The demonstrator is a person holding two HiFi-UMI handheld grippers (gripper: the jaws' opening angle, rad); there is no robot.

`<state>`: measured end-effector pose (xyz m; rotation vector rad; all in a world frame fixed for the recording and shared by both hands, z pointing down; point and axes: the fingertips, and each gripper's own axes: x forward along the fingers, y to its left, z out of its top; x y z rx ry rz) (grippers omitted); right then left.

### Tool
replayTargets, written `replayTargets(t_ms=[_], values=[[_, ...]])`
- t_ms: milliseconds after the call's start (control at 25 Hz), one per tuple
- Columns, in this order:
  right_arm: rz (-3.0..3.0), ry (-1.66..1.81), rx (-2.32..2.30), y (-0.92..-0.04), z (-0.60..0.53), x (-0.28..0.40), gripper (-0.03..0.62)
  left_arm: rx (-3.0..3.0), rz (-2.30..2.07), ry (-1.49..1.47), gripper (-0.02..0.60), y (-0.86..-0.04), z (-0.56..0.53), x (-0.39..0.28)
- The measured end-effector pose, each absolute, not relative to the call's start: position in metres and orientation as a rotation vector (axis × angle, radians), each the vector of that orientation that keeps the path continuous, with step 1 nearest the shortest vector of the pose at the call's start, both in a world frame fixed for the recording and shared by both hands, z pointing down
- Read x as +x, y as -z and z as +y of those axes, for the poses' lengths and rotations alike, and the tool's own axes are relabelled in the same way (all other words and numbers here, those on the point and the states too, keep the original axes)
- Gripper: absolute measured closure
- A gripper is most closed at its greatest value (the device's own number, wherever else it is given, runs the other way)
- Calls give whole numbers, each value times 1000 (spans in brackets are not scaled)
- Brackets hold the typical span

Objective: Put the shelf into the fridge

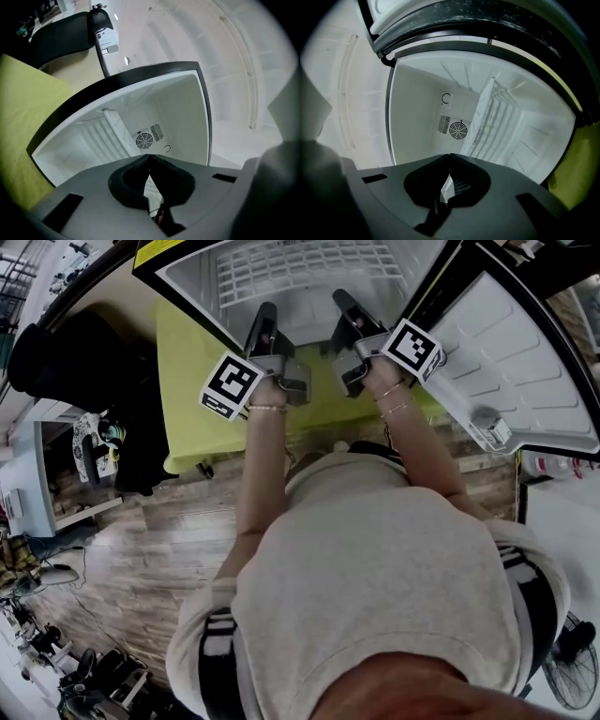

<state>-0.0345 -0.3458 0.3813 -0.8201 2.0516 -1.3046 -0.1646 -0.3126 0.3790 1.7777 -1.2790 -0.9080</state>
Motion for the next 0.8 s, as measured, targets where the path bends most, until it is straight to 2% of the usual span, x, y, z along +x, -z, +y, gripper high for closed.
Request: replayTargets(t_ms=[400, 640, 800], values=[[2277, 1085, -810, -353, -328, -38, 599, 2078, -1379, 605, 581, -364, -297, -145], [2431, 946, -832, -345, -320, -40, 595, 2324, -1553, 167, 571, -364, -291, -128], [2582, 791, -856, -336, -314, -44, 590, 2408, -1579, 29, 571, -361, -288, -119]])
